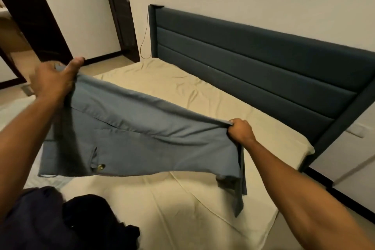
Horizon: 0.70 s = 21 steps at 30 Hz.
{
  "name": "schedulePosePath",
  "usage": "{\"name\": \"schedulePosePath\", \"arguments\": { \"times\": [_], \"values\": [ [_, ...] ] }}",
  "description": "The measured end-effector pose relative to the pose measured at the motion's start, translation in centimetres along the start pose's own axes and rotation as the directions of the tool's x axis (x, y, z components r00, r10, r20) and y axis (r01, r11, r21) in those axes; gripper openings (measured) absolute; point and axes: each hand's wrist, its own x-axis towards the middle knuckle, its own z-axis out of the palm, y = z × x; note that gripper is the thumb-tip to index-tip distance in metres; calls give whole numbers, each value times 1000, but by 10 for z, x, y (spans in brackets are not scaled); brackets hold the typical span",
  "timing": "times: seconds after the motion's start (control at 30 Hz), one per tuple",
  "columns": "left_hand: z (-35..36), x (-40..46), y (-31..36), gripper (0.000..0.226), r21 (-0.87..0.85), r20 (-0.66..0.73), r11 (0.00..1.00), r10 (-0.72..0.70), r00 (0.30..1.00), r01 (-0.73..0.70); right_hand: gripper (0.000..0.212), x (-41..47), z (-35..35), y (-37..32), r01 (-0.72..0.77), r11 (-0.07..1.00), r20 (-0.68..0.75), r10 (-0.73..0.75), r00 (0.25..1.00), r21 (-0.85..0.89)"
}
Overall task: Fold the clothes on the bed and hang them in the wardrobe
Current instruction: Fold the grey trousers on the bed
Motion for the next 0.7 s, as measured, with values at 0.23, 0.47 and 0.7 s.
{"name": "schedulePosePath", "arguments": {
  "times": [0.23, 0.47, 0.7],
  "values": [
    [63, -28, -66, 39, 83, 575, 994, -105, 811, 69, 22, 78, 14, 35, 11, 980, 71, 3, 997, -200],
    [121, -48, -124, 25, 417, 882, 906, -383, 273, -78, 30, 141, 64, 69, 16, 938, 362, 118, 925, -347],
    [171, -24, -169, 36, 385, 628, 898, -85, 773, -214, 8, 212, 86, 49, 196, 929, 217, -131, 967, -314]
  ]
}}
